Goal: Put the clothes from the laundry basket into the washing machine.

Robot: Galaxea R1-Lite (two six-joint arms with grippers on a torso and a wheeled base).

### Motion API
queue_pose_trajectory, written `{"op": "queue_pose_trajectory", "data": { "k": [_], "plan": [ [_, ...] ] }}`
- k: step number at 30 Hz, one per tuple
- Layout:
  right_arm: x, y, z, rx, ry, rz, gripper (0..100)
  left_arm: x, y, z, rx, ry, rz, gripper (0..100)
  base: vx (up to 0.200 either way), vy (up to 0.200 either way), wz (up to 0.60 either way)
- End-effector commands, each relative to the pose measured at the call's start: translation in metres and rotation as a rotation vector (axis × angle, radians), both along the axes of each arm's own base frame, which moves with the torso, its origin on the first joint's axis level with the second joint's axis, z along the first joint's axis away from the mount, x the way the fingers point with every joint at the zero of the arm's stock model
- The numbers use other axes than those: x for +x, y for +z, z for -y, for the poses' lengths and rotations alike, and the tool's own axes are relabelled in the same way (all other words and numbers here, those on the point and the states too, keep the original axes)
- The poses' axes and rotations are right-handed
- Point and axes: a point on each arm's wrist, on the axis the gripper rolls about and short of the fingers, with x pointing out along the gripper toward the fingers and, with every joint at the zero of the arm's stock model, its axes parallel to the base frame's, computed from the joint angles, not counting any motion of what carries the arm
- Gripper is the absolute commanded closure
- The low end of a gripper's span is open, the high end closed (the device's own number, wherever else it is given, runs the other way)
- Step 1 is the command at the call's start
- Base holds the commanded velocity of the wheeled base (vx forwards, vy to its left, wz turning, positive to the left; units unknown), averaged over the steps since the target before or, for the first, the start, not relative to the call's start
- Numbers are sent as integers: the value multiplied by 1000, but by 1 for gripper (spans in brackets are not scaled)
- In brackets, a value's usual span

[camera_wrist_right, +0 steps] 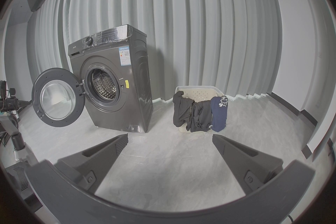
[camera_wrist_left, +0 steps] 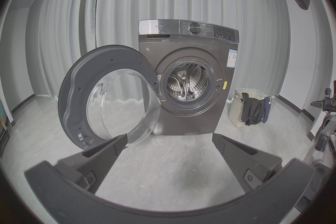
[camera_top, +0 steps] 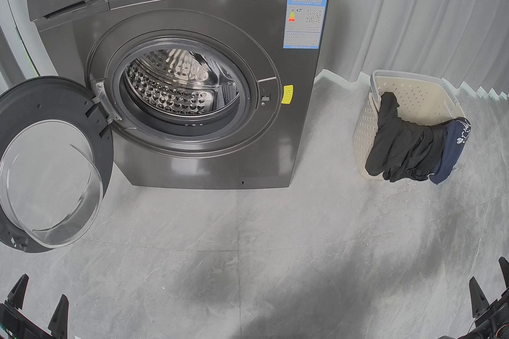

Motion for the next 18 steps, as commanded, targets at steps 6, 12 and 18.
{"op": "queue_pose_trajectory", "data": {
  "k": [6, 12, 18],
  "plan": [
    [0, -5, 0, 0, 1, -4, 0, 0, -5, 0, -1, 1, 1, 0, 0, 0, 0],
    [0, -5, 0, 0, 1, -4, 0, 0, -5, 0, -2, 2, -1, 0, 0, -33, 0],
    [0, -5, 0, 0, 1, -4, 0, 0, -5, 0, -1, 1, -2, 0, 0, -200, 0]
  ]
}}
